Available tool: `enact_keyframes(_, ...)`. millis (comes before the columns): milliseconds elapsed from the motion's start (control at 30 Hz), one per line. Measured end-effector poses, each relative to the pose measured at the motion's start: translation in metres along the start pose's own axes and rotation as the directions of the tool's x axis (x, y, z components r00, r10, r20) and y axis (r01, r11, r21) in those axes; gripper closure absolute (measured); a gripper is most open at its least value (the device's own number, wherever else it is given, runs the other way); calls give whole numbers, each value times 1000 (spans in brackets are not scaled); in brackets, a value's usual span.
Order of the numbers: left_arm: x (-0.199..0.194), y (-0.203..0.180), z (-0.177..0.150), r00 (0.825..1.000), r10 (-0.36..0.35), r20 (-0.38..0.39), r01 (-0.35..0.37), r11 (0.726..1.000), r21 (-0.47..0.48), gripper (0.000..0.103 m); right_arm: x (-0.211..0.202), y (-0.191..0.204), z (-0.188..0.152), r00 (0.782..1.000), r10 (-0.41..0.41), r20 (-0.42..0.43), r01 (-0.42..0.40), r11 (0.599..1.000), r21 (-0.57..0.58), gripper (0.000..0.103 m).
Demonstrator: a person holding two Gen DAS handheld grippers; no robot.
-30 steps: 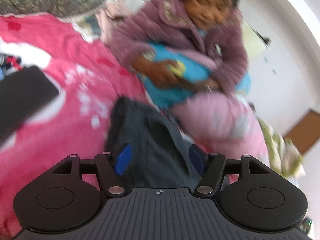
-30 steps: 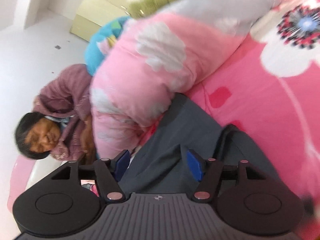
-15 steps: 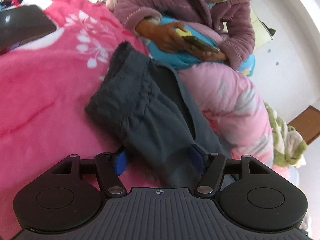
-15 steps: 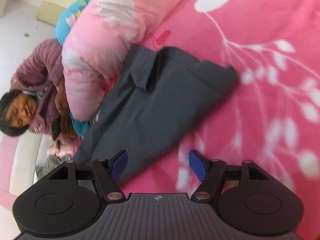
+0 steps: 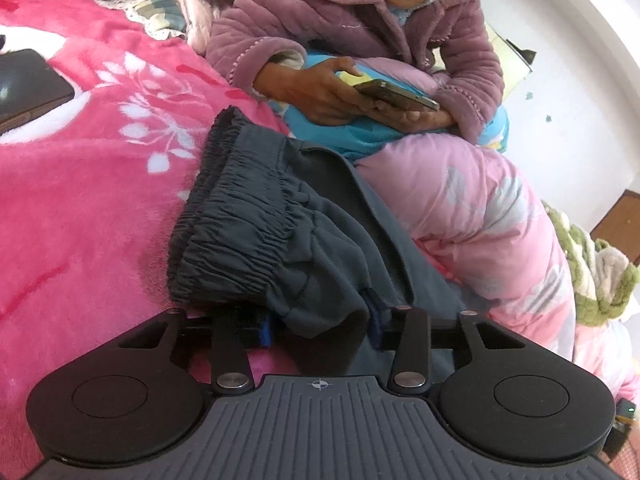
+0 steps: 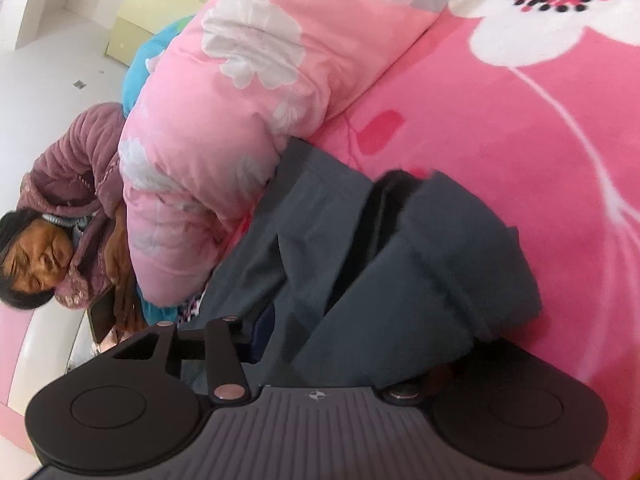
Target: Fold clothes
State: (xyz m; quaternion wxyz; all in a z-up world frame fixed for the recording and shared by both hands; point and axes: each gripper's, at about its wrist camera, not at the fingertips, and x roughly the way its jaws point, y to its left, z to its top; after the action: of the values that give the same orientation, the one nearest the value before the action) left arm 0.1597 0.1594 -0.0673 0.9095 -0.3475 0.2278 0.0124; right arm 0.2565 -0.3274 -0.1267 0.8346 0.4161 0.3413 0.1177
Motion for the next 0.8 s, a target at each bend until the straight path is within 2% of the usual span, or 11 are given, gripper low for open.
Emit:
enact_keyframes(33, 1, 1, 0, 1000, -2, -1, 2, 1000, -8, 70, 5, 0, 3, 1000, 5, 5, -5, 1000, 5, 62)
enact_keyframes(67, 1, 2, 0, 1000, -4, -2, 4, 1000, -16, 77, 10, -2, 5, 1000, 3, 7, -3, 1000, 11, 70)
enact_keyframes(100, 2, 6, 1, 1000, -20, -10, 20, 999, -40, 91, 15, -3, 7, 1000, 2, 11, -2, 1000, 17, 83)
enact_keyframes(167, 3, 11, 1, 999, -47, -22, 46, 996, -79, 96, 16, -7, 9, 999, 1, 34, -2, 999, 35, 97)
enact_keyframes(300, -4, 4, 0, 997, -74, -33, 72, 995, -67, 100, -7, -2, 2, 993, 15, 115, -18, 999, 28, 99)
enact_keyframes(500, -33, -9, -9, 983, -145, -111, 135, 987, -90, 101, -64, 5, -6, 978, 11, 207, -16, 1000, 23, 99)
enact_keyframes(600, -56, -16, -22, 968, -188, -169, 176, 981, -83, 101, -110, 1, -13, 975, -14, 221, 5, 999, 40, 99)
enact_keyframes(733, -95, -22, -43, 937, -257, -237, 248, 966, -69, 101, -186, -15, -35, 977, -57, 207, 36, 994, 104, 99)
enact_keyframes(800, -108, -20, -54, 925, -261, -277, 255, 965, -58, 101, -224, -23, -51, 977, -80, 195, 55, 990, 134, 99)
